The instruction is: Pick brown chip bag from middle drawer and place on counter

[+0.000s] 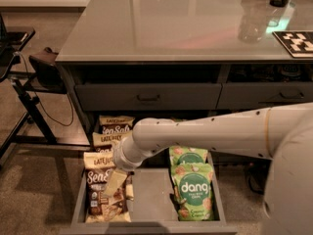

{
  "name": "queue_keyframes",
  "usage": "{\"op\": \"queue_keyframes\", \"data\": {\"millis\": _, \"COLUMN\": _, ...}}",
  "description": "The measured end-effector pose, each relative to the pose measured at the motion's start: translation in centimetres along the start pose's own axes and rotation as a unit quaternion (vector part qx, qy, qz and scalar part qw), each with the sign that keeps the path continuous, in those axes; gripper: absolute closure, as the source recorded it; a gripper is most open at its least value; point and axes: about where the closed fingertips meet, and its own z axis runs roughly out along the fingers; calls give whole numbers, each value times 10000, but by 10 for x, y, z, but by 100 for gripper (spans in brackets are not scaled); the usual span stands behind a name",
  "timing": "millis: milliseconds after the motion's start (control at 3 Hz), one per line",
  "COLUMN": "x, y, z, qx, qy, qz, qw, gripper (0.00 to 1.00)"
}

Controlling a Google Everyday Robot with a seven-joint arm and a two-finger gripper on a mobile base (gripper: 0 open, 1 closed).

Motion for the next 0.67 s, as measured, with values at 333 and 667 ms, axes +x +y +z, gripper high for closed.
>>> {"op": "queue_keyframes", "data": {"millis": 333, "x": 16, "y": -12, "z": 35, "qx": -173, "qy": -67, "qz": 30, "qw": 9998, "gripper": 0}}
{"op": "queue_keyframes", "data": {"millis": 667, "x": 31, "y": -18, "z": 64, "qx": -293, "qy": -138, "qz": 89, "qw": 9994, "gripper": 0}}
